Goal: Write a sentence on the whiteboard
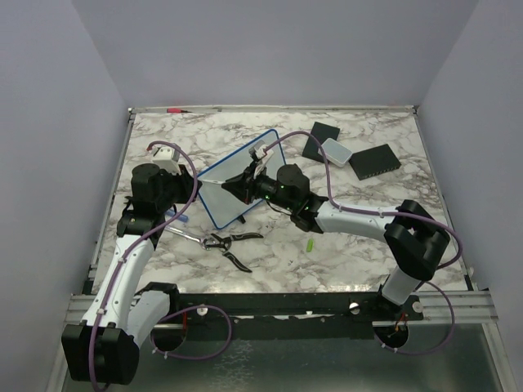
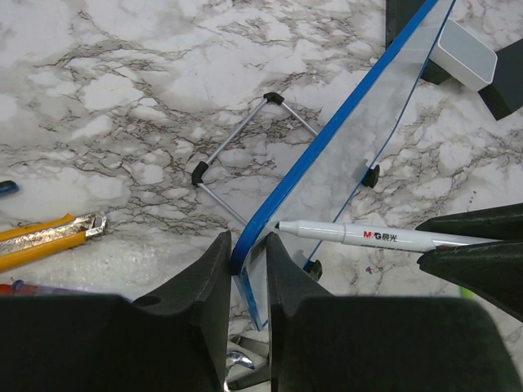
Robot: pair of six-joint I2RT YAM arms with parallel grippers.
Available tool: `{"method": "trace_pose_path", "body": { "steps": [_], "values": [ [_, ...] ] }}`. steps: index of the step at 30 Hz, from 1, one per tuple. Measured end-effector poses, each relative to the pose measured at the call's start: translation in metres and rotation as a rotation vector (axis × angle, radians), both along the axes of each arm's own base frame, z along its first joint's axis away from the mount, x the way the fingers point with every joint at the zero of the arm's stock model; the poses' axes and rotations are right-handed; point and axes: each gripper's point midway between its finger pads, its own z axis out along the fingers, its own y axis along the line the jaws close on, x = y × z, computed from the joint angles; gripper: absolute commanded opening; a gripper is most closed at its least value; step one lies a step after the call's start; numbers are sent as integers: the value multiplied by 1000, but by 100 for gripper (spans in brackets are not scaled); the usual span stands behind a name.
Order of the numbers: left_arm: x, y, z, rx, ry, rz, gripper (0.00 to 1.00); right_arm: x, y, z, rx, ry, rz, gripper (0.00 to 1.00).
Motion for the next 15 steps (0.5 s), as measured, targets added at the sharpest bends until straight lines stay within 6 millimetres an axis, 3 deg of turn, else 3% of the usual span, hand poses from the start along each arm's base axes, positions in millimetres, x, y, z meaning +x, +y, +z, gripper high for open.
{"method": "trace_pose_path", "body": {
  "steps": [10,15],
  "values": [
    [0,1,0,2,1,5,14,2,-1,-1,-3,1,-22,1],
    [0,1,-1,3,2,7,14,-5,-2,-16,-26,19,-16,1]
  ]
}}
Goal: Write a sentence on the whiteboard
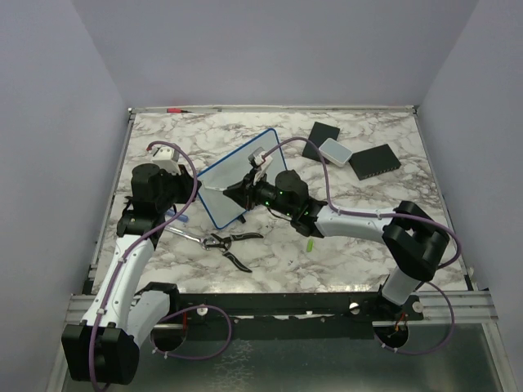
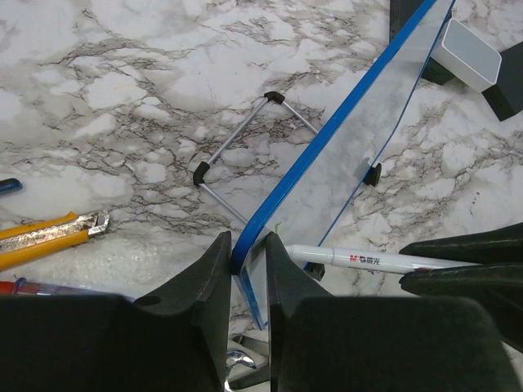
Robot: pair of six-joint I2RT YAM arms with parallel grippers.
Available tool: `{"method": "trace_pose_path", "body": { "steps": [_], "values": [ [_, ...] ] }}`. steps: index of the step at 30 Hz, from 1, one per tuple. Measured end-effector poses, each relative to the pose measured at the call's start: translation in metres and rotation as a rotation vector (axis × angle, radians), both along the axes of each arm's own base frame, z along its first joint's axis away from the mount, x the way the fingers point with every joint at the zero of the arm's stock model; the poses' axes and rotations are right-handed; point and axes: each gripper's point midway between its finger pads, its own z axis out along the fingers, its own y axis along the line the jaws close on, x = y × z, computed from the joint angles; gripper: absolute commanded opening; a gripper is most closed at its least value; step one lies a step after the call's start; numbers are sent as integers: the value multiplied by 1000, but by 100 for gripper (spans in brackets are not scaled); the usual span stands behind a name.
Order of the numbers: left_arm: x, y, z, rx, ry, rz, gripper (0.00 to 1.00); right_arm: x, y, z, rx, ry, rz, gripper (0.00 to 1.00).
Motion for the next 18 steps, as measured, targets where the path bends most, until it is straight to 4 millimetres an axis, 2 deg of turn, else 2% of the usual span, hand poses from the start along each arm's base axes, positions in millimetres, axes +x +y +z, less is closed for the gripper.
{"method": "trace_pose_path", "body": {
  "steps": [5,8,14,18],
  "values": [
    [0,0,0,0,1,1,14,-7,-5,-22,-39,28,-1,1],
    [0,0,0,1,1,1,14,-9,-6,-27,-48,35,-2,1],
    [0,0,0,0,0,1,14,-10,-9,-22,-43,30,-9,1],
    [-1,0,0,0,1,0,14,-12,-13,-4,-13,9,-13,1]
  ]
}}
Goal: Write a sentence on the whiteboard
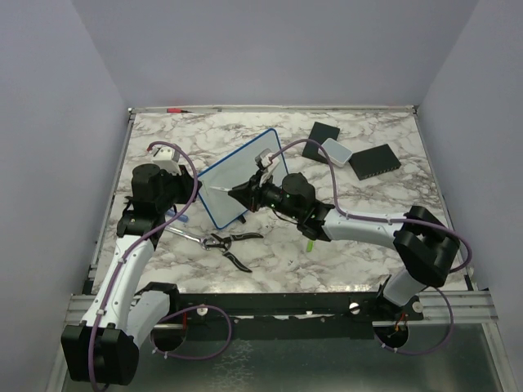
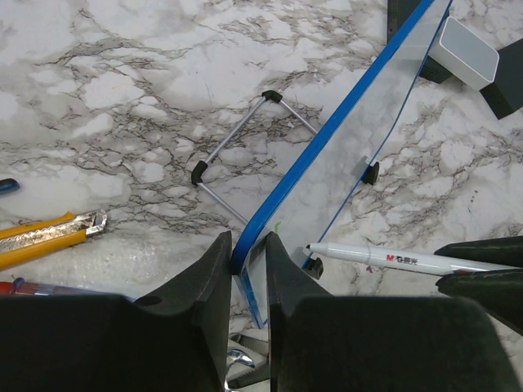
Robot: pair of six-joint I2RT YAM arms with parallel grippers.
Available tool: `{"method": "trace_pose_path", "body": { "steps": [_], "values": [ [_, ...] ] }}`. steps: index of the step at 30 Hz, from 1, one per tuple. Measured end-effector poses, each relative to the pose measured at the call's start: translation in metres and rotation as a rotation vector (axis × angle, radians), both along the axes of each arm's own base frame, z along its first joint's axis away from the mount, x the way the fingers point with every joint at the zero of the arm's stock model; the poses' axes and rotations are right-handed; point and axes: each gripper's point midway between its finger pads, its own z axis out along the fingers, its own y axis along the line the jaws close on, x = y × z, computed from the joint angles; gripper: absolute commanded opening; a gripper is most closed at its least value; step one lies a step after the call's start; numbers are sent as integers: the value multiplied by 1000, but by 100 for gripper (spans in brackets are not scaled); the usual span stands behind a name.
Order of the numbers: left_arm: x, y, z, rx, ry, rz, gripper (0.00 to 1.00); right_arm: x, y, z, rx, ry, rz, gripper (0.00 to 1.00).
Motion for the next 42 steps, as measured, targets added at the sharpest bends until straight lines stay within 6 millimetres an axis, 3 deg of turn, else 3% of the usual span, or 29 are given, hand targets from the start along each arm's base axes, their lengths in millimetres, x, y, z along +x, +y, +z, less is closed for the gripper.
{"method": "trace_pose_path", "body": {
  "steps": [5,29,42],
  "values": [
    [0,0,0,0,0,0,14,0,-2,15,30,-23,-8,1],
    [0,0,0,2,-1,2,14,14,4,4,9,-19,-52,1],
    [0,1,0,5,-1,5,14,10,9,3,9,-20,-31,1]
  ]
}}
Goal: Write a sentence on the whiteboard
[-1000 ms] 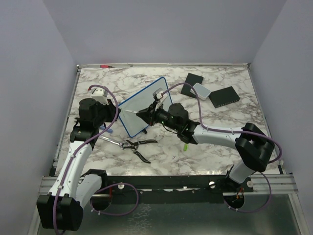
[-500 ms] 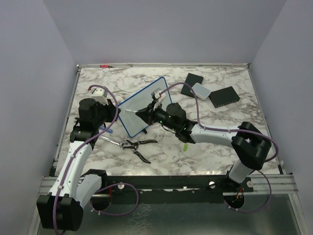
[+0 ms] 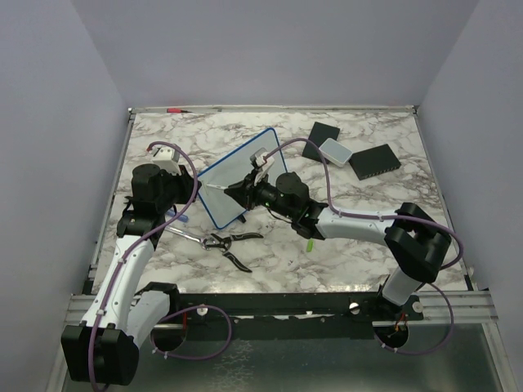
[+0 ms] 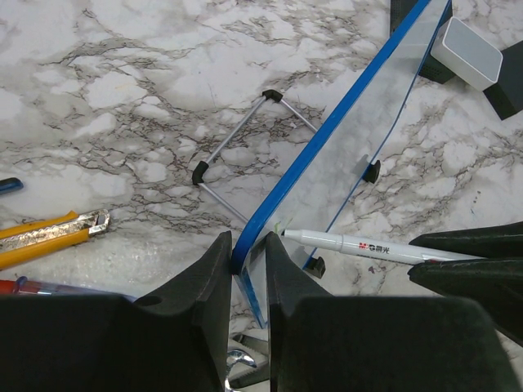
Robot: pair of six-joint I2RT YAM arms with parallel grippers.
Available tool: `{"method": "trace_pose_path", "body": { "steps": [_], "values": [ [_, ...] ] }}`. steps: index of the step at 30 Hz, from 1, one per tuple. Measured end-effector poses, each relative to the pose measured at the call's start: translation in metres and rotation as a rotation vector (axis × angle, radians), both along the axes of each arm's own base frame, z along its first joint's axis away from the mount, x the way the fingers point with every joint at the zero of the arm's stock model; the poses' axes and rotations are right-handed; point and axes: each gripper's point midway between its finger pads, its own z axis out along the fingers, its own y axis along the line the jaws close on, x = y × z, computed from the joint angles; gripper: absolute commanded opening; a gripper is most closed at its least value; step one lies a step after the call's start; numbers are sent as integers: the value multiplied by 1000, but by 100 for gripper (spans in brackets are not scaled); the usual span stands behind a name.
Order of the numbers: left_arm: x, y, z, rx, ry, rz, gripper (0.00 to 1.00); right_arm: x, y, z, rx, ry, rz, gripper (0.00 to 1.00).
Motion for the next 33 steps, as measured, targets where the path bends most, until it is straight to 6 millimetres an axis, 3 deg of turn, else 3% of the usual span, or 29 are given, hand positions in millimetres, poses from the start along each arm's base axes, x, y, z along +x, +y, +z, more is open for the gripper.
{"method": "trace_pose_path", "body": {
  "steps": [33],
  "values": [
    [0,0,0,1,0,-1,14,-6,3,-7,-12,8,-1,1]
  ]
}}
